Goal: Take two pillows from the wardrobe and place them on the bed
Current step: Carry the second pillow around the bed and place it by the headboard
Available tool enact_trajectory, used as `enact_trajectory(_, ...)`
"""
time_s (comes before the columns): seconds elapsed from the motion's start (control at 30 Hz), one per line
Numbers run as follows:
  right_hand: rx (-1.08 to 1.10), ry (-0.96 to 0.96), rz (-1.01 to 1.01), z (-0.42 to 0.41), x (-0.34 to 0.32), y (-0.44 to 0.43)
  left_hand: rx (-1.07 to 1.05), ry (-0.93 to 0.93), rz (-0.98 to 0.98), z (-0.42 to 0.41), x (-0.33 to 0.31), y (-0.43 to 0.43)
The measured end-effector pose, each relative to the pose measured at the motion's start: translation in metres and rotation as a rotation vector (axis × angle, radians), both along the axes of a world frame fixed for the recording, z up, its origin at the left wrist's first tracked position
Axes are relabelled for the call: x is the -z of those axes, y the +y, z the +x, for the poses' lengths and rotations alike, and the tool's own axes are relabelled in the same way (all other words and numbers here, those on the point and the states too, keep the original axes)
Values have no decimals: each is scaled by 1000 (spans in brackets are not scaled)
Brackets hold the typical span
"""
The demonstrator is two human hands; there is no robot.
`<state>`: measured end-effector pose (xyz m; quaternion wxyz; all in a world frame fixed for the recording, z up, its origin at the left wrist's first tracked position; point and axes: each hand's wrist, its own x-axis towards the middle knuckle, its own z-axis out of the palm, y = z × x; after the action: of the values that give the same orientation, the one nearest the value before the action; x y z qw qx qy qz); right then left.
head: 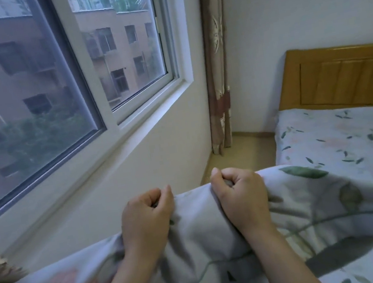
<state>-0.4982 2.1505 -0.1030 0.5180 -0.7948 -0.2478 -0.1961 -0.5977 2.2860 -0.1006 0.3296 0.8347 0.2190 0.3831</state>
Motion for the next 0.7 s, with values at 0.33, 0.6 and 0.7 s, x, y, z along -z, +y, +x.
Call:
enact_trajectory(0.33, 230, 15, -27, 123, 6, 33, 220, 24, -31, 158, 8, 54)
enact_trajectory(0.6, 407, -56, -76, 219, -8, 73, 461, -34, -62, 290, 2, 105)
enact_trajectory(0.7, 489, -65, -69, 254, -10, 80, 523, -40, -40, 339, 0, 114)
